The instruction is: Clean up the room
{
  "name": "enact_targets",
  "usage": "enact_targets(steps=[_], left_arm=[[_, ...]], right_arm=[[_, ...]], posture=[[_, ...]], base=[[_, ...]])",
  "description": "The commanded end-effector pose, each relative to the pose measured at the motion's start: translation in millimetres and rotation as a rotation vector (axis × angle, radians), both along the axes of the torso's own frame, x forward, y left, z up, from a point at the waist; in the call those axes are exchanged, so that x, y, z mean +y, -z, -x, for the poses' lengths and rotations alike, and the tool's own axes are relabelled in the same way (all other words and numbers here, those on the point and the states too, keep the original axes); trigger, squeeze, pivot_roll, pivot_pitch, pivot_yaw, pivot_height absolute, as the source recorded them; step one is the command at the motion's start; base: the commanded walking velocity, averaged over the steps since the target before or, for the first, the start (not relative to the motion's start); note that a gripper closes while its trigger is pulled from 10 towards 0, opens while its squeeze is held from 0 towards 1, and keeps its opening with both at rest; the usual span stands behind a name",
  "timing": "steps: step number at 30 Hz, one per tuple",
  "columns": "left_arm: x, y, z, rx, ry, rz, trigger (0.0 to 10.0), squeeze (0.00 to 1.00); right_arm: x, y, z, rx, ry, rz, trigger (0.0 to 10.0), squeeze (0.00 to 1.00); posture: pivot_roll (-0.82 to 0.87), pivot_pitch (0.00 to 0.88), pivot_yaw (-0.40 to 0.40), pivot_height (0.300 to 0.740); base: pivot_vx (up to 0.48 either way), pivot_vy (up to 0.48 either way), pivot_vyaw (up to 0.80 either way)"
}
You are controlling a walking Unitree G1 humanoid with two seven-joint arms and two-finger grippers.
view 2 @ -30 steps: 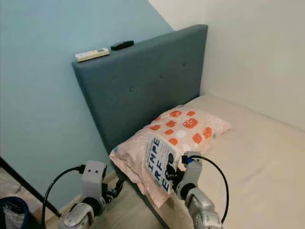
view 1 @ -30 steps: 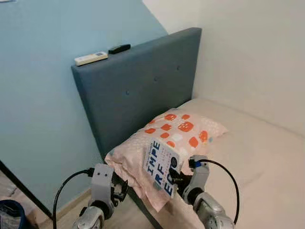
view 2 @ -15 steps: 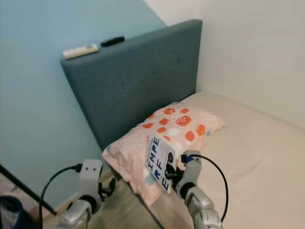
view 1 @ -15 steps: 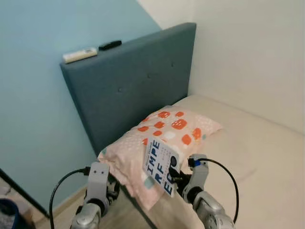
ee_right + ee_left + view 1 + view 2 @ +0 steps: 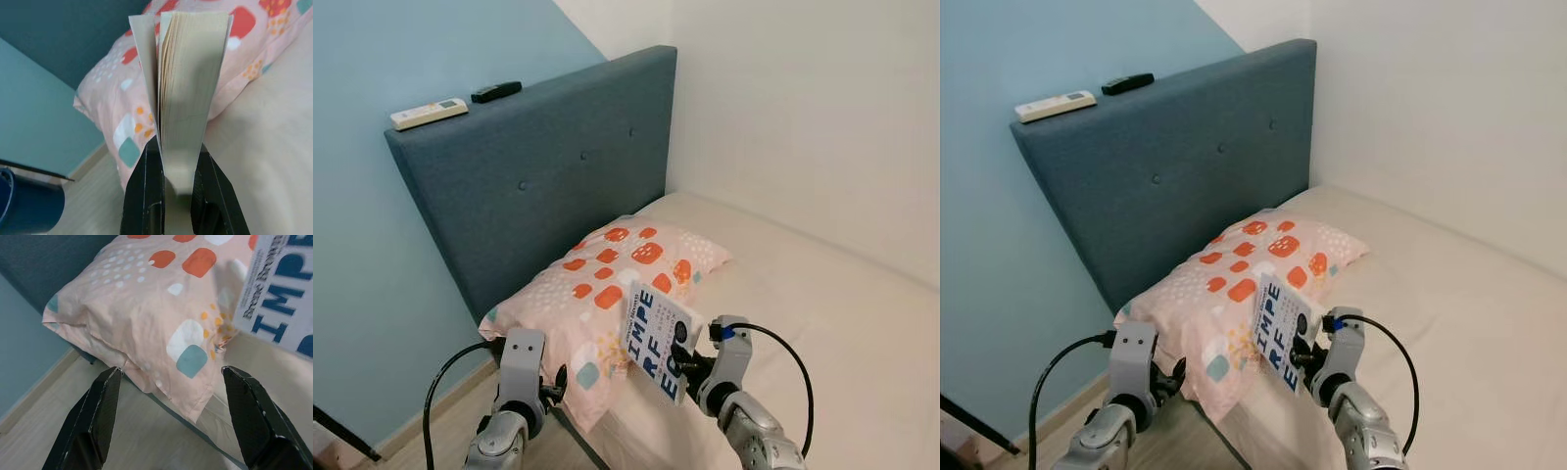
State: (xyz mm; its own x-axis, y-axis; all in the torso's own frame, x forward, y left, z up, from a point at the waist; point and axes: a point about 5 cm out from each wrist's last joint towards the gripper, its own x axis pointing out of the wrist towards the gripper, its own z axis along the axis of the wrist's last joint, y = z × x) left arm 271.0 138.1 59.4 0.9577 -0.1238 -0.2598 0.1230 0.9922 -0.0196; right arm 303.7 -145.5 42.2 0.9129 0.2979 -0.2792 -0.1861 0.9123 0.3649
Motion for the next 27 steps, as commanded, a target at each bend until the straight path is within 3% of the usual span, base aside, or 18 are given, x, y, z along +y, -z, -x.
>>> enact_targets(steps=[1, 8, 20, 27], left_arm=[[-1.1, 1.8, 5.2, -0.010, 0.045, 0.021, 10.0, 0.00], [-7.0, -3.0, 7.2, -0.041, 0.107, 0.036, 10.0, 0.00], [-12.6, -3.1, 10.3, -0.042, 0.153, 0.040, 10.0, 0.00], [-12.8, -1.9, 11.2, -0.027, 0.140, 0.043, 10.0, 0.00]], right_arm=[[-0.8, -3.2, -2.5, -0.010, 0.024, -0.017, 10.0, 0.00], [-6.2, -5.8, -2.8, -0.013, 0.047, -0.052, 10.0, 0.00], [-2.3, -3.3, 1.6, 0.023, 0.006, -0.104, 10.0, 0.00], [-0.7, -3.4, 2.8, 0.028, -0.020, -0.110, 10.0, 0.00]], posture=[[-0.02, 0.125, 0.015, 0.735], [-0.03, 0.125, 0.016, 0.710], [-0.03, 0.129, 0.020, 0.661], [-0.03, 0.125, 0.020, 0.661]], base=[[0.000, 0.000, 0.00], [0.000, 0.000, 0.00], [0.000, 0.000, 0.00], [0.000, 0.000, 0.00]])
